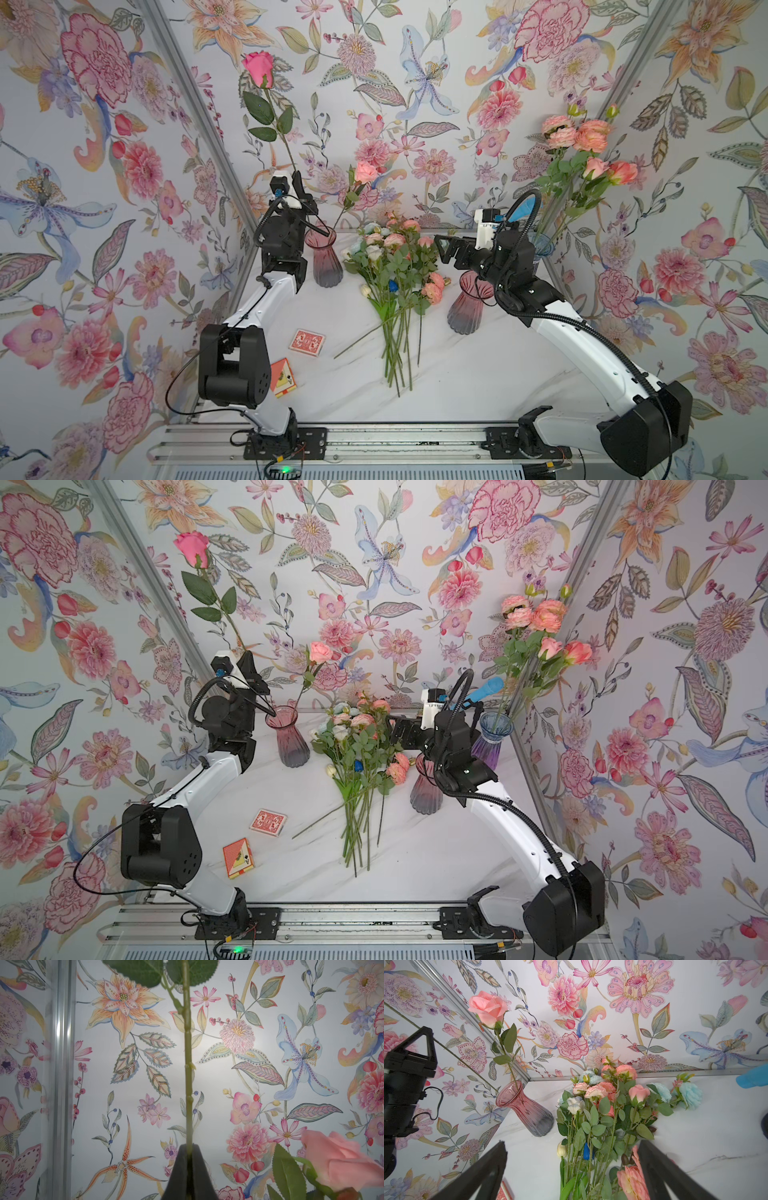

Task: Place the pink flowers into the vase
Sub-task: Place the flower in the vase.

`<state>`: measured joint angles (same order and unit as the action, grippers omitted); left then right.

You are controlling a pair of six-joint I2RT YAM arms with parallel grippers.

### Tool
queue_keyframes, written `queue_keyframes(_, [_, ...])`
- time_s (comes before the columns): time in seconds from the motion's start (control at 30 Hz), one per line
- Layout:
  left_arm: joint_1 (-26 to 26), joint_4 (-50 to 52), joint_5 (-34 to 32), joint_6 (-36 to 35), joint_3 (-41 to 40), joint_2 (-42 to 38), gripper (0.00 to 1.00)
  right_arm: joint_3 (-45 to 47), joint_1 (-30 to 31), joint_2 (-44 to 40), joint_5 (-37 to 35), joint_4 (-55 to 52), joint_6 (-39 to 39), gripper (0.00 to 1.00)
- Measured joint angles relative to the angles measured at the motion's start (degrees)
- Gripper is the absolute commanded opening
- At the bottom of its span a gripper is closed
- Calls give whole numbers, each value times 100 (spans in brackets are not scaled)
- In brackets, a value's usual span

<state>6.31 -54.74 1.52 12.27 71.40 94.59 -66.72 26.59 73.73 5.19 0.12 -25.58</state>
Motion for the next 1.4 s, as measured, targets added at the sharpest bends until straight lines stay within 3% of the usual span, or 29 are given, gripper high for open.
queue_keyframes(0.4, [2,-514,199,758,-474,492,0,0,9,229,46,-83,-59,99])
queue_keyframes(0.73, [2,-527,380,925,-935,695,0,-63,181,376,24,-173,-76,99])
queue_keyframes(1.0, [2,-376,431,922,-1078,734,0,-841,461,964,-317,-1001,74,99])
queue_keyframes(1.37, [15,-50,575,920,-1189,734,0,-861,673,1167,-417,-1386,76,99])
queue_keyframes(1.4, [17,-35,575,918,-1215,734,4,-861,678,1167,-415,-1392,76,99])
